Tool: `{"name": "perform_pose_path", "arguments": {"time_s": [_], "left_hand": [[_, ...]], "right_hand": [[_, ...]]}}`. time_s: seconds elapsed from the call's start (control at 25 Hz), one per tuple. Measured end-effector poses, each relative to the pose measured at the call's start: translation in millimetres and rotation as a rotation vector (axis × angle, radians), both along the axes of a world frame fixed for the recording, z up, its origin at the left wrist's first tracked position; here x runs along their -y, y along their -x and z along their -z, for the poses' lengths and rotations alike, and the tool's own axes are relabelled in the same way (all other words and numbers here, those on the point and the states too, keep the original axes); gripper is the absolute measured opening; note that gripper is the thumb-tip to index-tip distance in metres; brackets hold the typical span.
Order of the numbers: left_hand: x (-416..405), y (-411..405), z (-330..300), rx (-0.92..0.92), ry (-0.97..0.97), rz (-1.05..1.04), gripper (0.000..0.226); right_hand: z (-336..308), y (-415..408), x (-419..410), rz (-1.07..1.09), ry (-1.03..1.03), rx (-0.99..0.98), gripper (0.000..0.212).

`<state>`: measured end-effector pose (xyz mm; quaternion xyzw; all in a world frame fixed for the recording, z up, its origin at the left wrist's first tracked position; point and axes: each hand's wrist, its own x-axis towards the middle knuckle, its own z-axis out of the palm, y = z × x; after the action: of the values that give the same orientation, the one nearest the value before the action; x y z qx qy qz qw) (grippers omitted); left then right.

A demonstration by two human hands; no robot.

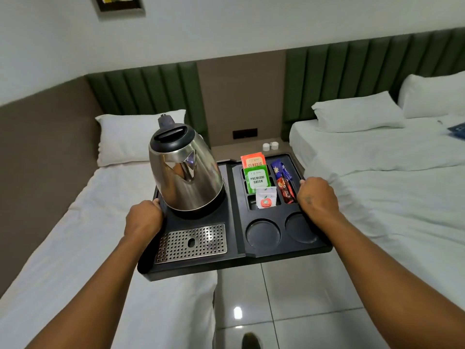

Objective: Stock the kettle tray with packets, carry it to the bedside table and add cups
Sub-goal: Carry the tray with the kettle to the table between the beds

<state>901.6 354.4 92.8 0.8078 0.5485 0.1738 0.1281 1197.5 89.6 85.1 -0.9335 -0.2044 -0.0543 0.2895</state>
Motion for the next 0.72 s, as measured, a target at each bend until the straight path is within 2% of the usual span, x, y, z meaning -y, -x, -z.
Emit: {"name": "perform_pose_path", "arguments": {"time_s": [0.4,0.72], "left_hand": [[-239.0,-244.3,4.2,-0.019,0.027,0.032,0.051],[-443.4,-463.3,42.0,-0.026,0.014,0.026,0.049]], "right_hand": [[14.1,-236.2,-234.7,0.046,-0.002,-0.046,0.032],[58.7,-457.6,-442.5,0.008,-0.011,-0.058,0.043]]}}
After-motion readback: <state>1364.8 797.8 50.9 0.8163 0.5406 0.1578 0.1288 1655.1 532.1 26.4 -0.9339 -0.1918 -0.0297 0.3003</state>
